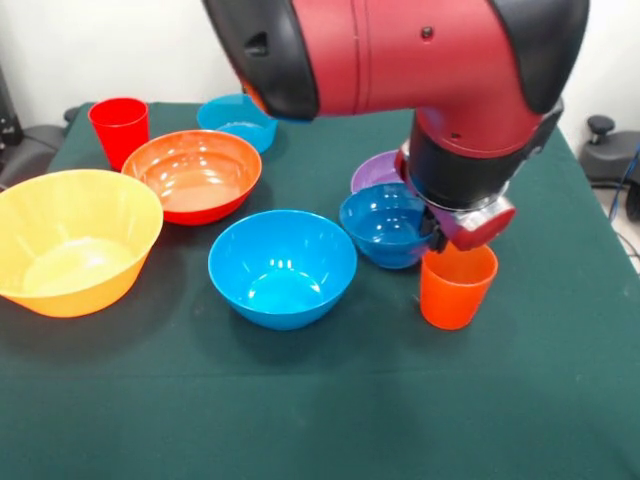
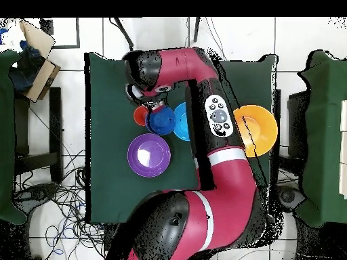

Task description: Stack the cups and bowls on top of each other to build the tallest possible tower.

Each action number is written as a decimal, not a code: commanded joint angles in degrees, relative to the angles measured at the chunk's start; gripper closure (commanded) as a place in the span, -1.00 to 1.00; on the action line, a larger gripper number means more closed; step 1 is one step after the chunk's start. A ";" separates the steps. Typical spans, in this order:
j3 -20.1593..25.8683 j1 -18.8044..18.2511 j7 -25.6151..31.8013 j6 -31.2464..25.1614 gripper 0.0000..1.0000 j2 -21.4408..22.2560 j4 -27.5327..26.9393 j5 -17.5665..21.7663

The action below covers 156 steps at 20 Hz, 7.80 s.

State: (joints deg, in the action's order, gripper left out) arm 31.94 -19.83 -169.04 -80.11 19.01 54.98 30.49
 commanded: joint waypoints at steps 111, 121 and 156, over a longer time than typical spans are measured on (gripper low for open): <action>-19.80 13.66 -2.12 -1.33 1.00 -8.40 -11.07 -23.21; -19.57 14.37 -1.96 0.22 1.00 -9.90 -12.89 -25.20; -24.29 14.81 0.99 3.28 -1.00 -6.72 -7.60 -27.65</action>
State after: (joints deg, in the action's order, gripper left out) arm 4.85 -5.50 -169.05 -81.35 10.60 41.97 3.86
